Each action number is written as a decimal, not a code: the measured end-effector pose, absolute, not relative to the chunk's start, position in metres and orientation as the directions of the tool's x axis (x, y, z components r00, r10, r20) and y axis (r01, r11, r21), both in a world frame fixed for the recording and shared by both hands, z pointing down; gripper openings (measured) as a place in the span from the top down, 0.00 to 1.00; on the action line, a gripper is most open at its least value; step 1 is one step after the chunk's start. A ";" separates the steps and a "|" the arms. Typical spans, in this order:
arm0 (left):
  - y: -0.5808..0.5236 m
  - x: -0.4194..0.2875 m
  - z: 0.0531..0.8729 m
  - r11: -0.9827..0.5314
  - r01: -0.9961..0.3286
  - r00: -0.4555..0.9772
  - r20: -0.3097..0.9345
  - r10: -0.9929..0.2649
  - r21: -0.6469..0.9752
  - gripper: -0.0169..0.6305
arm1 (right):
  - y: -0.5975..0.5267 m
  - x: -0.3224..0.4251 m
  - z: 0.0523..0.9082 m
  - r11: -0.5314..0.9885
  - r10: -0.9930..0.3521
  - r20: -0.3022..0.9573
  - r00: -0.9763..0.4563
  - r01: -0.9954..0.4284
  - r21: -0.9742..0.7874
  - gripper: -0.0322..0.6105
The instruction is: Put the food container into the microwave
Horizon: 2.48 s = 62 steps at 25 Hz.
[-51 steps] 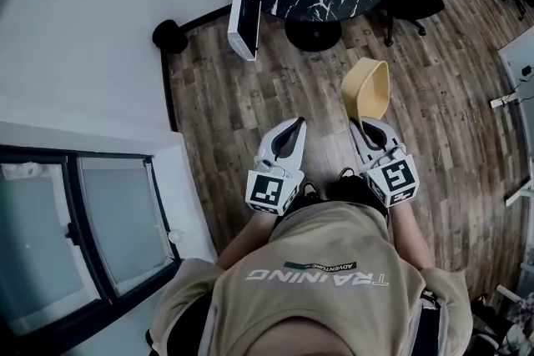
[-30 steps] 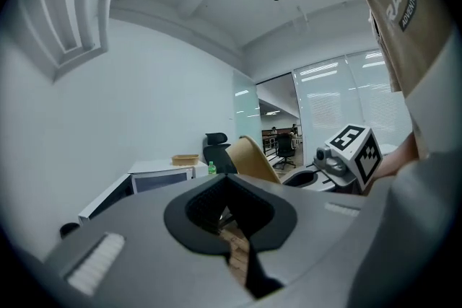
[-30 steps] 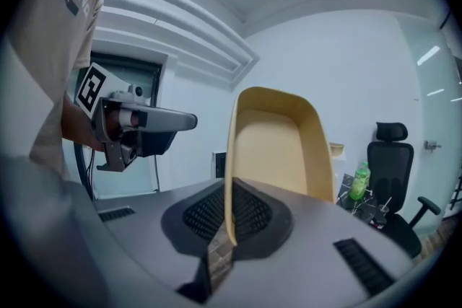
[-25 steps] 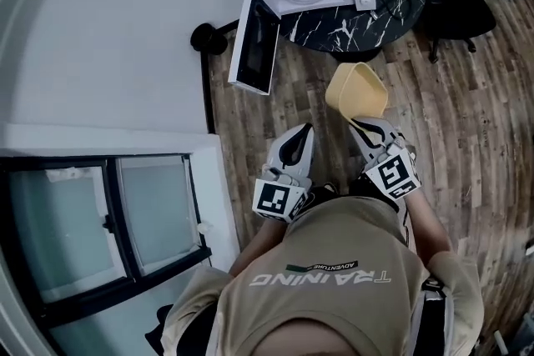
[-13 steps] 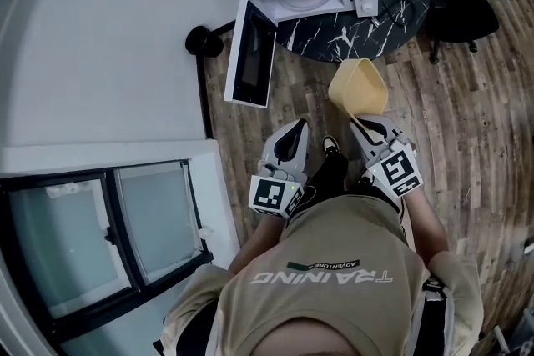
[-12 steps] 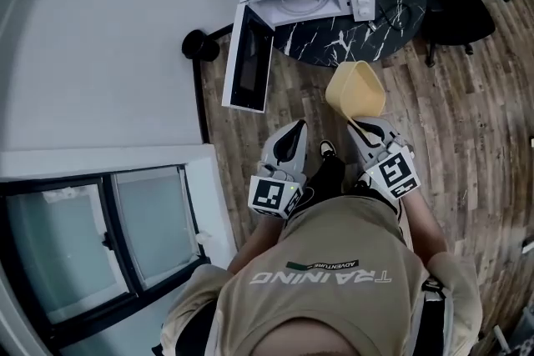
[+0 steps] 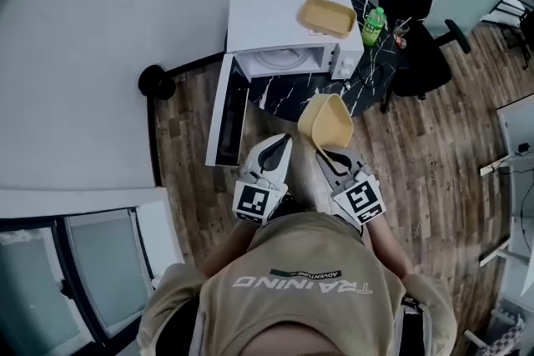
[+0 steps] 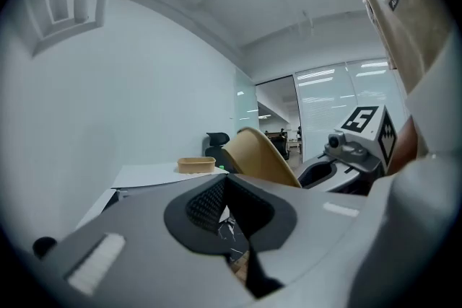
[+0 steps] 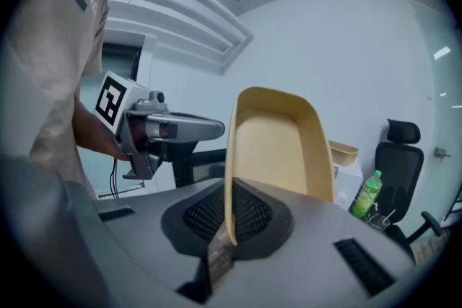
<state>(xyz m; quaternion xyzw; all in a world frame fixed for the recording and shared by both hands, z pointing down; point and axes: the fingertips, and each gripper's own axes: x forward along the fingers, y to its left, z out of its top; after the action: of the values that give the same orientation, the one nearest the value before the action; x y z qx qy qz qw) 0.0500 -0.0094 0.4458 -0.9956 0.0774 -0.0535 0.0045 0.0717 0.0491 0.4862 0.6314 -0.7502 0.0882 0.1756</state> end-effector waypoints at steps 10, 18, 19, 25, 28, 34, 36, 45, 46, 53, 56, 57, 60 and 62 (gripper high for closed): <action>-0.119 0.039 0.468 -0.977 -0.214 0.970 0.115 -0.213 -0.006 0.99 | -0.043 0.061 0.493 0.203 -0.896 0.424 -0.134 -0.972 0.121 0.93; -0.147 0.046 0.481 -0.965 -0.263 0.956 0.140 -0.258 0.018 0.99 | -0.072 0.080 0.506 0.251 -0.871 0.462 -0.170 -0.961 0.118 0.93; -0.148 0.050 0.482 -0.964 -0.264 0.955 0.144 -0.259 0.017 0.99 | -0.075 0.084 0.509 0.259 -0.868 0.465 -0.177 -0.958 0.119 0.93; -0.165 0.072 0.479 -0.945 -0.326 0.929 0.177 -0.326 -0.029 0.99 | -0.095 0.108 0.529 0.346 -0.848 0.456 -0.269 -0.934 0.092 0.93; -0.181 0.082 0.477 -0.928 -0.369 0.906 0.202 -0.371 -0.047 0.99 | -0.106 0.124 0.538 0.423 -0.819 0.474 -0.324 -0.899 0.117 0.93; -0.205 0.101 0.475 -0.902 -0.421 0.865 0.254 -0.432 -0.099 0.99 | -0.122 0.137 0.561 0.549 -0.759 0.501 -0.416 -0.822 0.149 0.93; -0.209 0.104 0.478 -0.884 -0.456 0.843 0.268 -0.466 -0.103 0.99 | -0.124 0.138 0.572 0.586 -0.730 0.513 -0.451 -0.800 0.129 0.93; -0.209 0.099 0.491 -0.842 -0.532 0.782 0.326 -0.531 -0.094 0.99 | -0.130 0.149 0.629 0.731 -0.610 0.633 -0.477 -0.646 0.218 0.93; -0.208 0.099 0.493 -0.841 -0.534 0.781 0.331 -0.530 -0.086 0.99 | -0.132 0.151 0.636 0.737 -0.599 0.646 -0.473 -0.640 0.215 0.93; -0.201 0.104 0.494 -0.848 -0.528 0.802 0.304 -0.515 -0.045 0.99 | -0.166 0.170 0.677 0.752 -0.536 0.750 -0.388 -0.623 0.216 0.93; -0.198 0.104 0.488 -0.852 -0.523 0.815 0.273 -0.510 -0.030 0.99 | -0.189 0.177 0.685 0.727 -0.542 0.773 -0.329 -0.646 0.234 0.93; -0.199 0.103 0.485 -0.852 -0.523 0.818 0.265 -0.510 -0.027 0.99 | -0.197 0.179 0.686 0.711 -0.554 0.774 -0.306 -0.657 0.250 0.93; -0.201 0.097 0.478 -0.847 -0.532 0.820 0.242 -0.519 -0.012 0.99 | -0.220 0.188 0.689 0.656 -0.593 0.772 -0.227 -0.692 0.300 0.93; -0.204 0.093 0.473 -0.850 -0.526 0.826 0.220 -0.519 -0.027 0.99 | -0.231 0.195 0.693 0.634 -0.600 0.780 -0.177 -0.700 0.328 0.93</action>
<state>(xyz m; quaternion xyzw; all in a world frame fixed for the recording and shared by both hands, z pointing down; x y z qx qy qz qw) 0.0934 -0.2043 0.4734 -0.9554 0.2734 -0.1101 -0.0175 0.1954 -0.2312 0.6928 0.4247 -0.7655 0.0521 0.4806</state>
